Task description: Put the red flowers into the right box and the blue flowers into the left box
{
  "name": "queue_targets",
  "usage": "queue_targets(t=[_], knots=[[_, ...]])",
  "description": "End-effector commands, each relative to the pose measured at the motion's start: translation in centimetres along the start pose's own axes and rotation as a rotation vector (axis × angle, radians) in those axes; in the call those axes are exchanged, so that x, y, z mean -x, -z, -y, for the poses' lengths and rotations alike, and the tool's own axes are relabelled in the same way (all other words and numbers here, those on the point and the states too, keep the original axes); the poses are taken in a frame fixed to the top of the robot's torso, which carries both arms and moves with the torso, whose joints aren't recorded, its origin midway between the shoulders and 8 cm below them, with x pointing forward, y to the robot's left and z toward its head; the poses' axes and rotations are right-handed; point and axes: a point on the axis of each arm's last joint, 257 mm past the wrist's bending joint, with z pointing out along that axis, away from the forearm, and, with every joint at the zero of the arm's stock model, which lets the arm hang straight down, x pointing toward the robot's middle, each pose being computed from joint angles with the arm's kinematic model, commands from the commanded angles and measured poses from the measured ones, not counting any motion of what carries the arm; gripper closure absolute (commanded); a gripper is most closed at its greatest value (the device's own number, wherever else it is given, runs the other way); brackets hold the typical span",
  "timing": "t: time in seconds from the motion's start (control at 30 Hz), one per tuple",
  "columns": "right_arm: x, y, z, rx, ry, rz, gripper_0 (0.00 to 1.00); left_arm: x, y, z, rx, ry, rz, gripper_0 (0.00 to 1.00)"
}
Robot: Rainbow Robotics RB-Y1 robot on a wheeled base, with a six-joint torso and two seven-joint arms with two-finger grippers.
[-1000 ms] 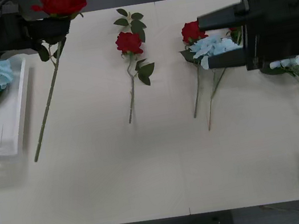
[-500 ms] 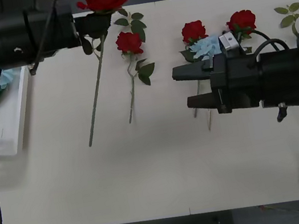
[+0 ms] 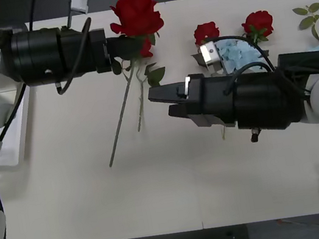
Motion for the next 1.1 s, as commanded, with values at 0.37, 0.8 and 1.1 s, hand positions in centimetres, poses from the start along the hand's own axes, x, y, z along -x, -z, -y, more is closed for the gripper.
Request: queue_targets(t=[0.37, 0.8, 1.1], knots=[[0.4, -3.8, -0.4, 0.021, 0.257, 0.082, 0.00, -0.5, -1.6, 0.6, -0.009, -0.070, 0.005, 1.00], [-1.0, -5.6, -1.4, 0.069, 0.254, 0.103, 0.00, -0.4, -1.8, 0.7, -0.010, -0.074, 0.009, 1.00], [-0.5, -6.6, -1.3, 0.071, 0.279, 0.121, 0.32, -0.5, -1.7, 0.7, -0.010, -0.072, 0.009, 1.00]])
